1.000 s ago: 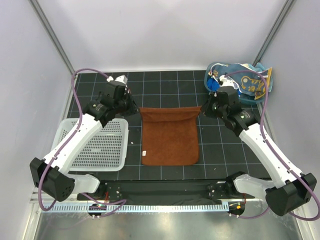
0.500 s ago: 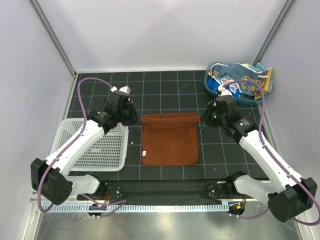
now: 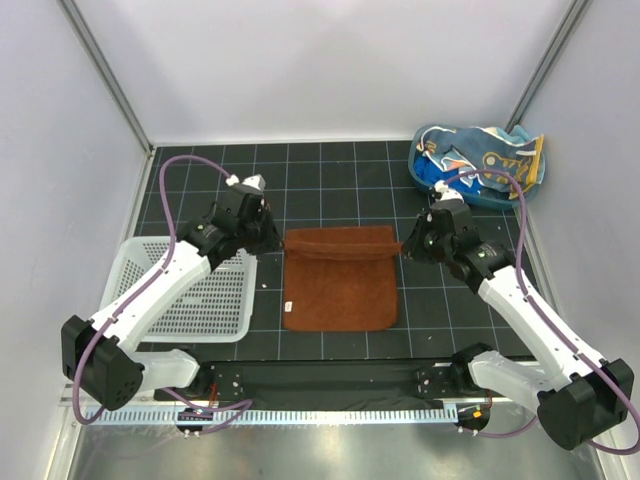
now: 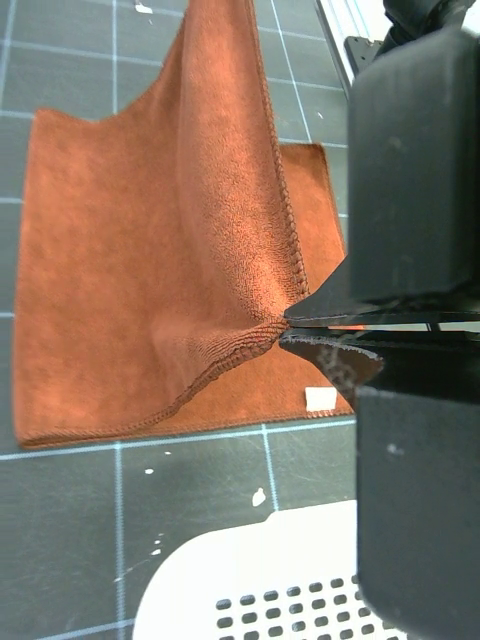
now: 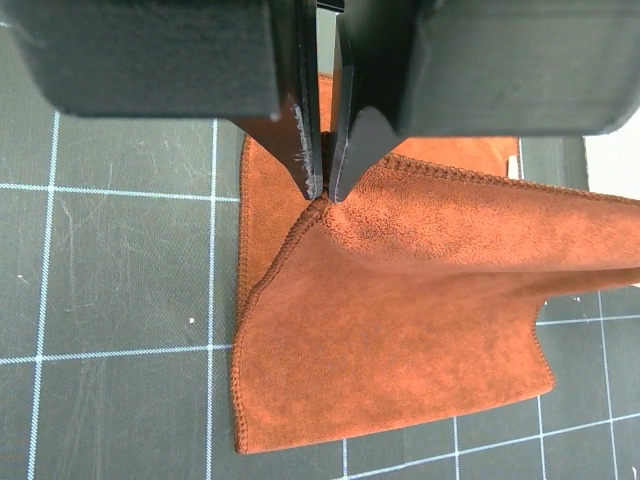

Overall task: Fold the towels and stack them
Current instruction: Fold the towel

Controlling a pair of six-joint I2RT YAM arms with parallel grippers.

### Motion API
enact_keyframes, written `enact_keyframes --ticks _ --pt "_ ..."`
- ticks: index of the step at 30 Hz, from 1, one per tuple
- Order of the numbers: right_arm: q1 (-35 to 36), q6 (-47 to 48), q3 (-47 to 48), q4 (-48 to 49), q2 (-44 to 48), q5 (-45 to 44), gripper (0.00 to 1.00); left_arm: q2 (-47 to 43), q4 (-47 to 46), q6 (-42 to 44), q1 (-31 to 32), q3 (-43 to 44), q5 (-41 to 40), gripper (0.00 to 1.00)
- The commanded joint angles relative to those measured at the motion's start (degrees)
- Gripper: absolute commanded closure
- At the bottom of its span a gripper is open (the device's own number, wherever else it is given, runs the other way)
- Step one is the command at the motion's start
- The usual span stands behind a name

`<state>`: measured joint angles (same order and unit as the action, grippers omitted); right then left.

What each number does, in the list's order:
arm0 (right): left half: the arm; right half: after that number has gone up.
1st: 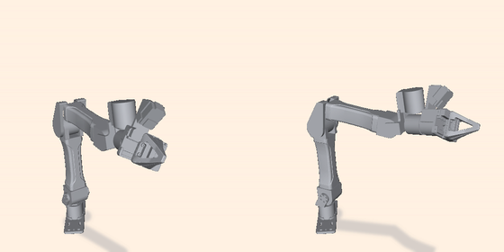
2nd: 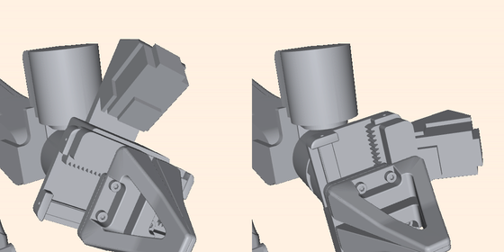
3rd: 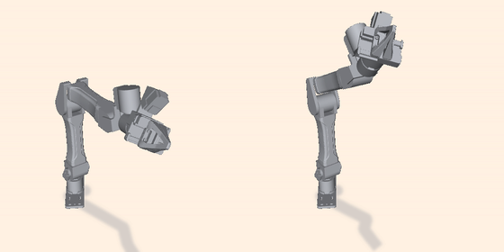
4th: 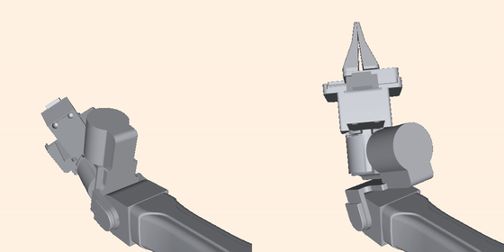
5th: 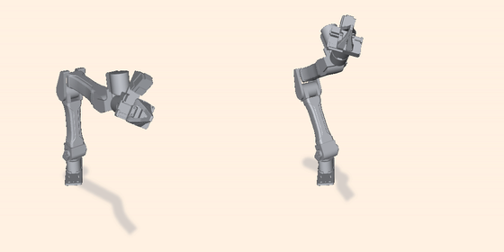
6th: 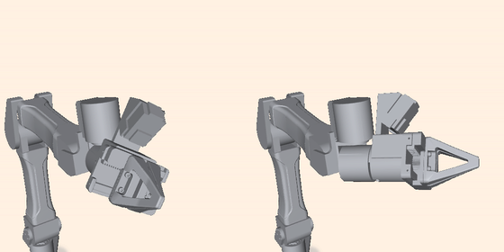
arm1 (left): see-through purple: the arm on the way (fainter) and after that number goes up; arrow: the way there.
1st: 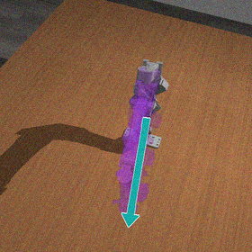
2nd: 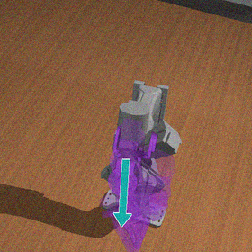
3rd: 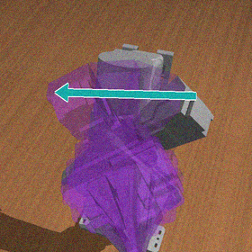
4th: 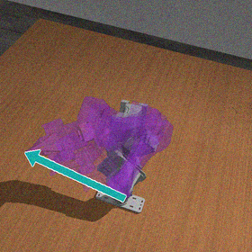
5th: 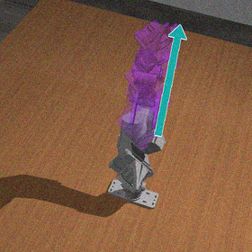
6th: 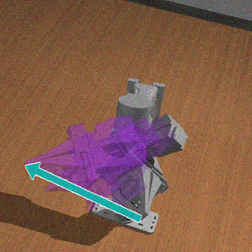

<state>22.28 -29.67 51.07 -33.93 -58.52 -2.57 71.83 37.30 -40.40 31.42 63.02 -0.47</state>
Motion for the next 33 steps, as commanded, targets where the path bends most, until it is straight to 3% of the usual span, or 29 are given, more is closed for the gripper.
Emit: enact_keyframes --ticks 1,11,33 --pt "-0.05 0.93 3.94 -0.51 0.69 -0.95 0.98 -0.12 0.93 1.38 -0.04 5.52 -2.78 1.0" --pt "-0.05 1.11 5.45 -2.37 1.74 -0.69 0.98 -1.78 3.13 1.91 -0.04 6.41 -3.57 1.0" --pt "0.13 -2.58 -13.01 3.52 3.77 5.03 0.98 -3.9 -6.18 -2.57 2.15 -13.01 0.29 1.0"
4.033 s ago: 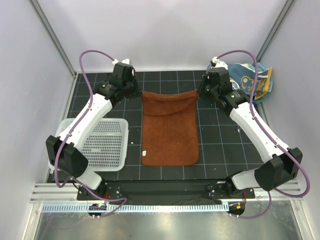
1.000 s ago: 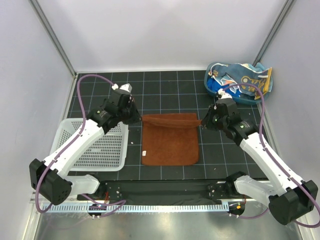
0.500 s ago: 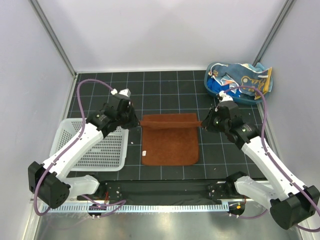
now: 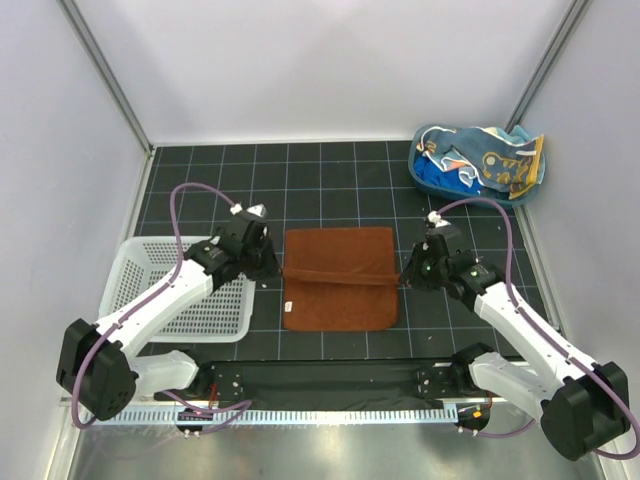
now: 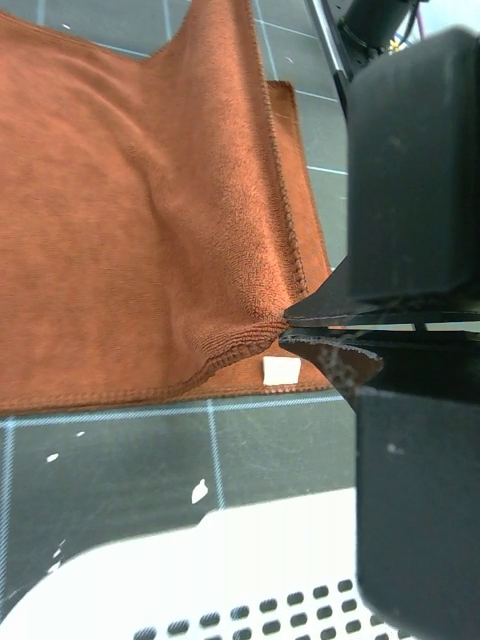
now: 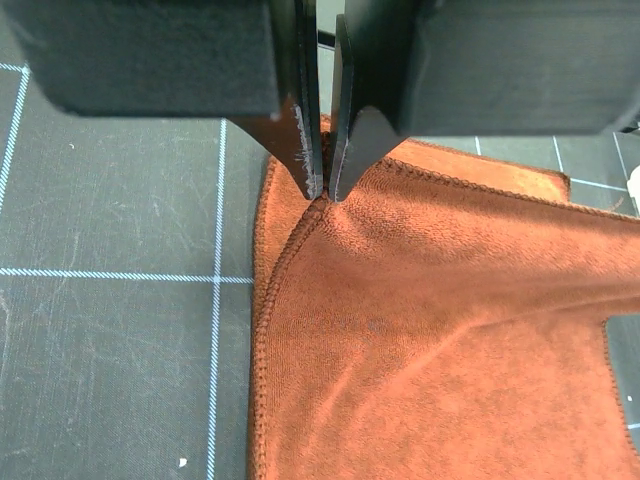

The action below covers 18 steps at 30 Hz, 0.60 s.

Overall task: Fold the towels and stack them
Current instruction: Fold the towel

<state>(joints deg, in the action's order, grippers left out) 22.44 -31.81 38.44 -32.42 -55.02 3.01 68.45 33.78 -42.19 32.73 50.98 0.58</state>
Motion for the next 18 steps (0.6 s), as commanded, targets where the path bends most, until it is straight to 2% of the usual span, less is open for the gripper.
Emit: enact_keyframes --ticks 1,18 --pt "0.06 -0.62 -0.9 2.1 0.36 -0.2 0.98 -0.42 -2.93 -0.87 1.71 -1.32 -0.93 1.0" --pt "1.47 -2.47 -3.72 -1.67 -3.51 2.79 0.97 -0.33 -0.56 -3.95 6.29 -6.95 -3.13 1.0"
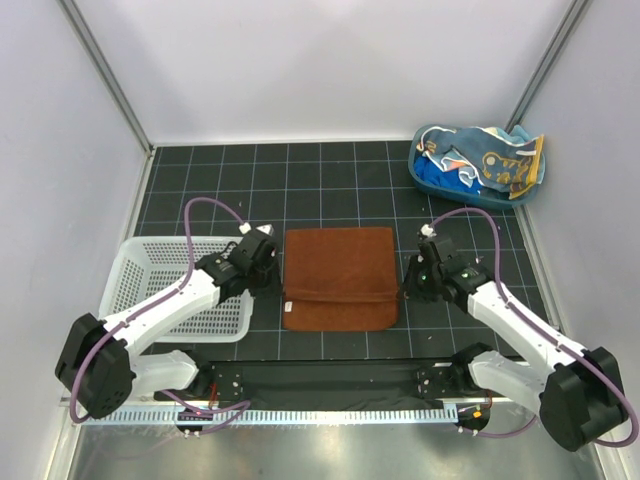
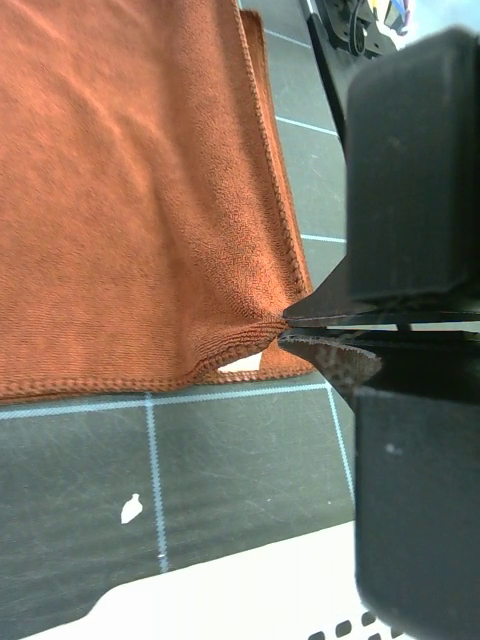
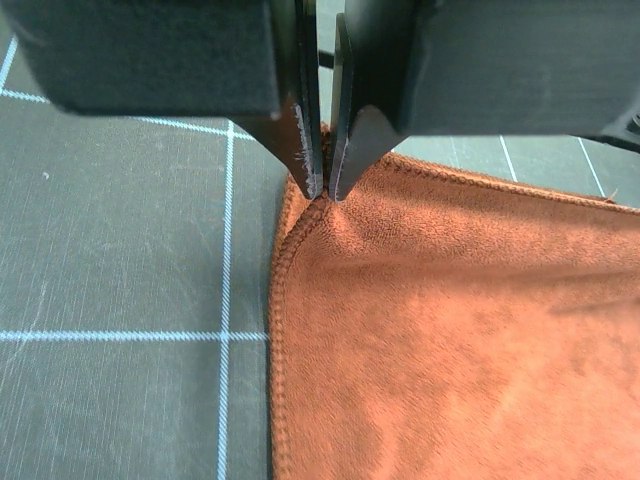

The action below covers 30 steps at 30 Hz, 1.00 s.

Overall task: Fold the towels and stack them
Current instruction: Fold the towel

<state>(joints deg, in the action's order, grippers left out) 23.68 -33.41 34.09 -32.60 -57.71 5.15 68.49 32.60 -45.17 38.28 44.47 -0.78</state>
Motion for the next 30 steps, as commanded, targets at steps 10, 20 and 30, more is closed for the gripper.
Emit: enact_keyframes --ticks 10,20,30 --pt "1.01 -2.36 0.89 -5.45 -2.75 2.06 0.96 0.42 3.43 -2.47 2.32 -1.84 -2.3 1.0" --pt "1.45 -3.5 -1.74 -5.63 -3.81 5.14 0.82 1.74 3.87 -3.61 3.03 -3.95 -0.63 0.91" --pt "1.45 -4.12 3.69 -10.98 0.49 1.63 0.59 -2.12 7.38 -2.03 3.29 -0.53 0.6 0.6"
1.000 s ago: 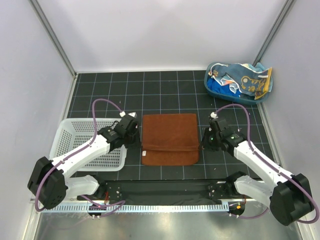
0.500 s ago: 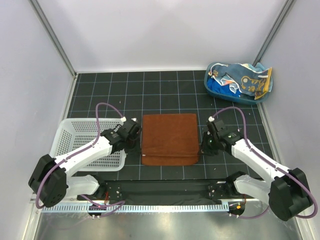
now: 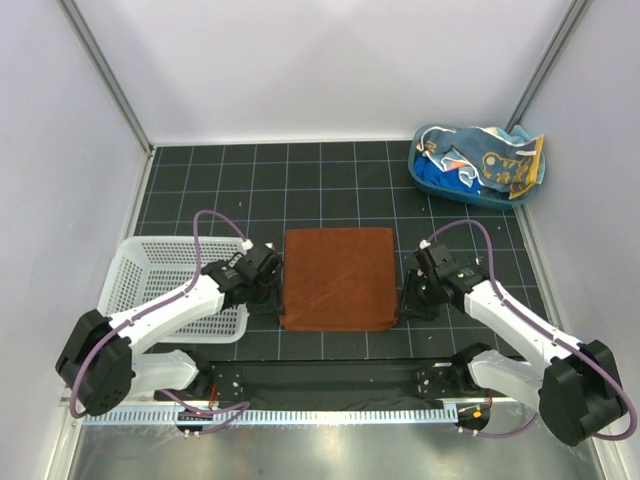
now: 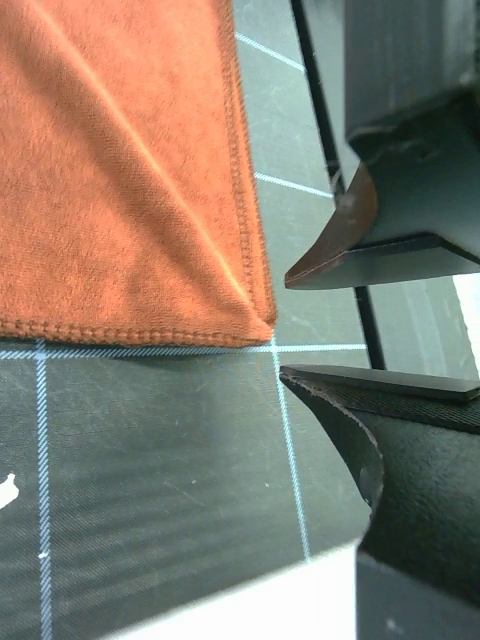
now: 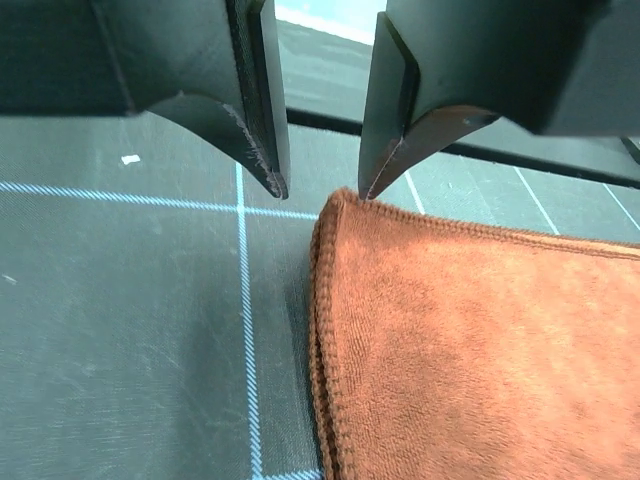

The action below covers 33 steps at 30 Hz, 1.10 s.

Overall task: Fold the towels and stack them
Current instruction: Fold the towel

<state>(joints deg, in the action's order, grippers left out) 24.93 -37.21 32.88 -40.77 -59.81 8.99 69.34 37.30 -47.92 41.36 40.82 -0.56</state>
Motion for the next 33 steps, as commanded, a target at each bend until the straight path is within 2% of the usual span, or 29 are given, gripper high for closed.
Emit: enact_keyframes --ticks 1,6,9,14,20,27,33 --pt "0.21 -0.23 5.78 -3.34 2.86 -2.66 0.59 -3.42 3.3 0.99 0.3 3.74 0.38 0.6" --pt "0.21 -0.49 9.3 -3.18 2.77 -3.19 0.58 -2.12 5.24 2.04 0.3 7.69 -3.22 0.6" --pt "0.21 -1.37 8.0 -1.77 1.63 -3.28 0.59 0.61 4.8 2.74 0.21 11.2 -5.59 0.6" --pt "0.21 -3.83 3.33 0.69 2.15 -4.34 0.59 9.83 2.61 5.47 -1.11 18.75 -9.81 0.6" --pt "0.21 -5.68 -1.5 4.47 1.37 -3.72 0.58 22.47 -0.91 9.06 -4.53 26.49 -10.25 0.62" --pt "0.12 -7.08 -3.79 8.43 -1.09 -3.72 0.59 32.34 -3.46 11.53 -7.79 33.96 -11.13 0.62" --pt "0.21 -9.37 -5.2 11.85 -0.92 -2.58 0.59 37.35 -4.25 12.59 -8.49 36.09 -12.36 0.63"
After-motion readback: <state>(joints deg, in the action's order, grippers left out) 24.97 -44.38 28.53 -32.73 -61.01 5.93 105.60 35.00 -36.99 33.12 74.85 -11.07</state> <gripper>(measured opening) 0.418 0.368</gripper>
